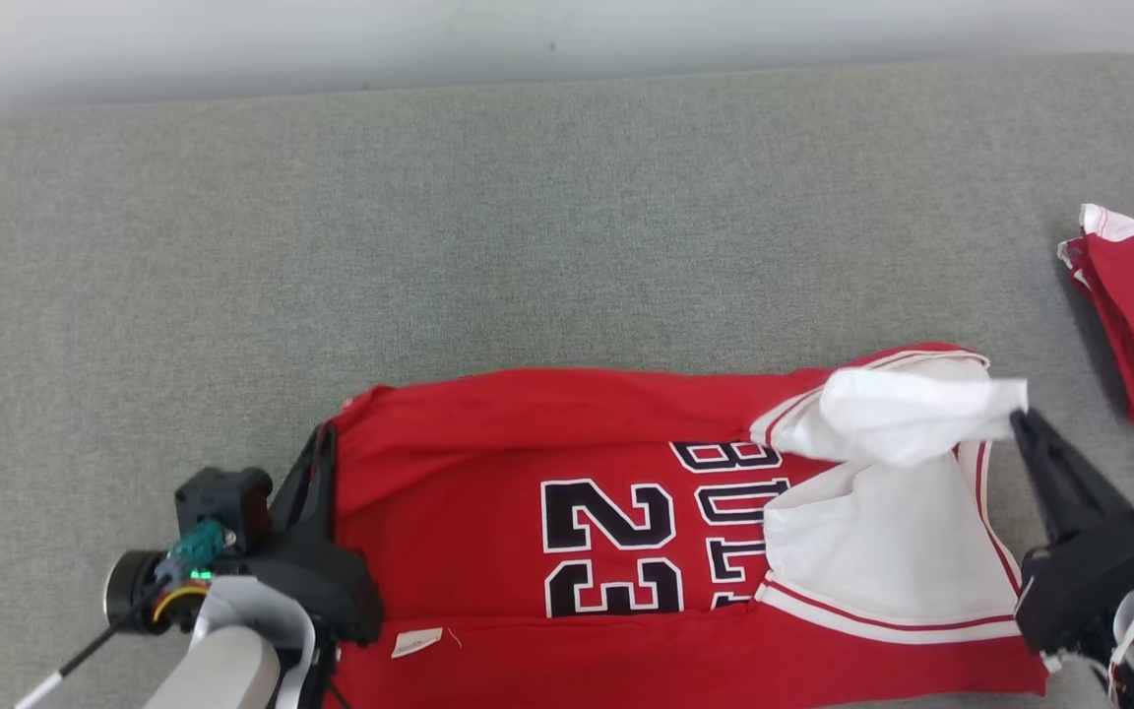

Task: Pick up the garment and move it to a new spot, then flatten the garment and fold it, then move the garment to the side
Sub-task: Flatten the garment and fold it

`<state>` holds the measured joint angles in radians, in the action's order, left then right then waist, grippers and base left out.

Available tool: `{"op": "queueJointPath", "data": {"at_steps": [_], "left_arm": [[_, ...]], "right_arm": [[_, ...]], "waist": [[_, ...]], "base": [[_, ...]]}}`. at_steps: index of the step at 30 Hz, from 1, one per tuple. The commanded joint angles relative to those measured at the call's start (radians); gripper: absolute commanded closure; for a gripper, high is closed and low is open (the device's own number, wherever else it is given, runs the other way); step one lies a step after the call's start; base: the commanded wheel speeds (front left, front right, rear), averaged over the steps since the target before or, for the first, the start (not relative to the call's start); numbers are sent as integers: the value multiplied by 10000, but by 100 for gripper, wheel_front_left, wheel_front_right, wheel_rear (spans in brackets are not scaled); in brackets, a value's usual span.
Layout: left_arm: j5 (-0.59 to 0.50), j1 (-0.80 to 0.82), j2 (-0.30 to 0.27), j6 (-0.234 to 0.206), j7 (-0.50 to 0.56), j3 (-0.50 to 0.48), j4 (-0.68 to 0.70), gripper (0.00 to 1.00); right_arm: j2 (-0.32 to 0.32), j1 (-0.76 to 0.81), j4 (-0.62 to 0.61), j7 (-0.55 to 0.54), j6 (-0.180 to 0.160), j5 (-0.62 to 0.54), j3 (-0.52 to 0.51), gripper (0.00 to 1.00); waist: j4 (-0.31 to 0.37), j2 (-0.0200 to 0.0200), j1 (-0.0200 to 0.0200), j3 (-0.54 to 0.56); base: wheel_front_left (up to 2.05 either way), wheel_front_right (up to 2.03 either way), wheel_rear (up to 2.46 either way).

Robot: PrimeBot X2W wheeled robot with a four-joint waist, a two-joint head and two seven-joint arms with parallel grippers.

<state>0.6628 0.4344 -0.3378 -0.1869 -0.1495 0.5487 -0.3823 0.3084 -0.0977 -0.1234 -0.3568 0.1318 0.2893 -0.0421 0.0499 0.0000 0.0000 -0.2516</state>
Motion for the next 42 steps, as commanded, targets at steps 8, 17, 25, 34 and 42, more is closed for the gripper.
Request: {"op": "queueJointPath", "data": {"at_steps": [8, 17, 25, 34, 42], "left_arm": [[90, -1054, -162, -287, -107, 68, 311, 100], [275, -1678, -114, -469, -214, 74, 523, 100], [356, -2246, -31, -677, -350, 173, 642, 100], [311, -2609, -153, -739, -482, 247, 632, 0], [112, -2746, -85, -761, -814, 243, 401, 0]], "right_arm": [[-306, 1211, -341, -584, -29, 206, 62, 100], [-681, 2213, -500, -1384, -29, 476, 13, 100], [-624, 2757, -490, -1974, -29, 544, -54, 100], [-741, 2894, -224, -1922, -29, 360, -209, 0], [-844, 3066, -76, -1904, -29, 466, -234, 0]], "waist": [[-96, 0, 0, 406], [-103, 0, 0, 690], [-49, 0, 0, 960], [-94, 0, 0, 1119], [-213, 0, 0, 1404]], "base": [[0, 0, 0], [0, 0, 0], [0, 0, 0], [0, 0, 0], [0, 0, 0]]}}
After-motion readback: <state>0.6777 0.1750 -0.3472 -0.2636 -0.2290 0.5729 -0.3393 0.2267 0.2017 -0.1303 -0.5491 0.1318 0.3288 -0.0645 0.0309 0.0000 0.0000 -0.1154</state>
